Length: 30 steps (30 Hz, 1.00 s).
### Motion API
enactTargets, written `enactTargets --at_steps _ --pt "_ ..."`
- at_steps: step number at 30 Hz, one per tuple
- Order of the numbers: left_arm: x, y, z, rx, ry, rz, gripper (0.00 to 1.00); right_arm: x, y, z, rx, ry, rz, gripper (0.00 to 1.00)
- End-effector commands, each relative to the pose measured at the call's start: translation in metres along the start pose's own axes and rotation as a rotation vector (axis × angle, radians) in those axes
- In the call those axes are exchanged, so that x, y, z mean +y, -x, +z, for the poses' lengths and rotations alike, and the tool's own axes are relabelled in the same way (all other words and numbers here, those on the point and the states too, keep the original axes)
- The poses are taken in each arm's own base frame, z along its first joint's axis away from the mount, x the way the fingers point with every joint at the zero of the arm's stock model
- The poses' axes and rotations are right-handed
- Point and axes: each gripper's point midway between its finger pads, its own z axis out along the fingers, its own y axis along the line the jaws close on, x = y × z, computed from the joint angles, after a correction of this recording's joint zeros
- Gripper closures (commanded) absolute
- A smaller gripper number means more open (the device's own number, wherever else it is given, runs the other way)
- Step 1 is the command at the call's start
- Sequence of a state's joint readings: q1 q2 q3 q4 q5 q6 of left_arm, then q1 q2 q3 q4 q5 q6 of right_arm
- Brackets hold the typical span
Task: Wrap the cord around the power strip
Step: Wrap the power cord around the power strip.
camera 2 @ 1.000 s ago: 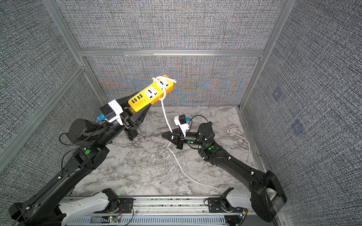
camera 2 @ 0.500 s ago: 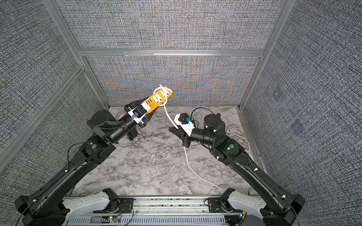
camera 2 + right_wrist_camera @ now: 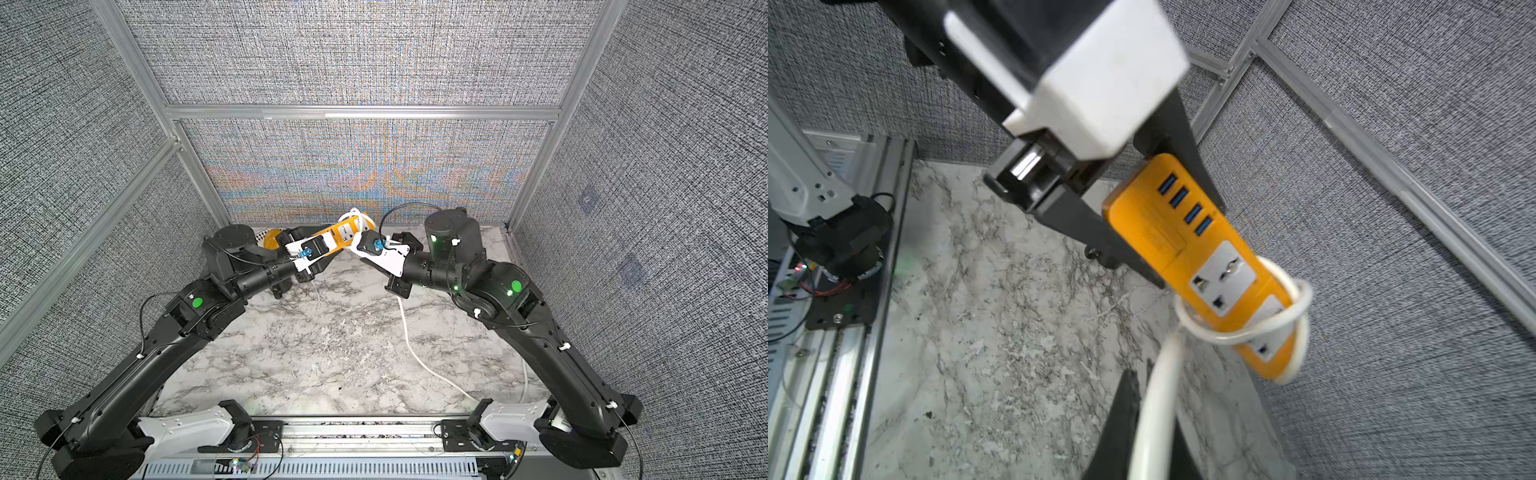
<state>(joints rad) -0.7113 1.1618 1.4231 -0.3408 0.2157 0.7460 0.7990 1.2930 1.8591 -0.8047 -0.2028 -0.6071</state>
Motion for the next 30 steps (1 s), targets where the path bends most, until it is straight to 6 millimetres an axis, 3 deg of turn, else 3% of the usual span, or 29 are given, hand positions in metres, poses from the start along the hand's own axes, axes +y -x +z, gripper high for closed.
enactTargets --at_steps 1,7,12,19,30 --pt "-0.060 -0.028 -0.015 0.105 -0.289 0.001 1.00 -0.016 0.004 -0.004 0.041 -0.065 -0.129 1.00" --pt "-0.104 -0.022 -0.044 0.075 -0.533 -0.070 1.00 -0.028 -0.002 0.001 0.106 -0.138 -0.210 1.00" --pt "-0.123 0.007 -0.061 -0.061 -0.674 -0.173 1.00 -0.031 -0.007 0.007 0.136 -0.156 -0.263 1.00" --pt "-0.118 0.060 -0.083 -0.330 -0.723 -0.293 1.00 -0.026 -0.005 0.011 0.079 -0.123 -0.283 1.00" --pt "-0.086 0.127 -0.124 -0.631 -0.726 -0.324 1.00 -0.024 -0.016 0.015 -0.081 0.045 -0.091 1.00"
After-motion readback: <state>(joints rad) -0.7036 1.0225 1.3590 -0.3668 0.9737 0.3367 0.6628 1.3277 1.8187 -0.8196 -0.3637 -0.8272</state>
